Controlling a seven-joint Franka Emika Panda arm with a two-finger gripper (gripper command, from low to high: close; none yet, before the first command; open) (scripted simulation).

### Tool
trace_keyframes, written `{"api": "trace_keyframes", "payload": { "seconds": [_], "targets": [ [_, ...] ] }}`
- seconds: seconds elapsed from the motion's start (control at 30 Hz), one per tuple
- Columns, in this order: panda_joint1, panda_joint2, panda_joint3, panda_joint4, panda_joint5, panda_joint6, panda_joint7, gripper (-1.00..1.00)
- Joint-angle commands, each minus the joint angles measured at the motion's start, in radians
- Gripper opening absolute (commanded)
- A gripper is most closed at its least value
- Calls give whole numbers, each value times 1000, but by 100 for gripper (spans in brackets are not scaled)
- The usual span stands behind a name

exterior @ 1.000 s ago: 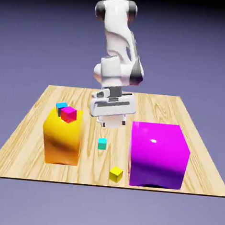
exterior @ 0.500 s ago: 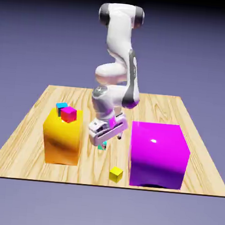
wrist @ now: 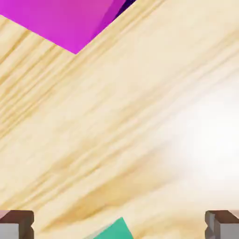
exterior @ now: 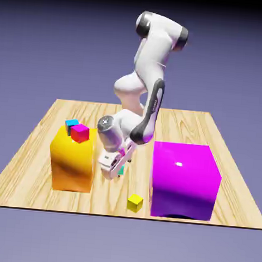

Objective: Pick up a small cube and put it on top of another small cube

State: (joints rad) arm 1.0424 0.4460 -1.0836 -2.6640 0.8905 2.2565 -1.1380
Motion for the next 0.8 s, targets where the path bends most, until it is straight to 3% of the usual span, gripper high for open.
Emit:
{"api": "trace_keyframes", "payload": {
  "seconds": [0.0,0.6,0.77],
  "targets": [
    [24,24,-25,4,21,-18,-44,0],
    [656,413,-454,-286,509,-154,-794,0],
    [618,395,-438,-283,610,-125,-894,0]
  ]
}}
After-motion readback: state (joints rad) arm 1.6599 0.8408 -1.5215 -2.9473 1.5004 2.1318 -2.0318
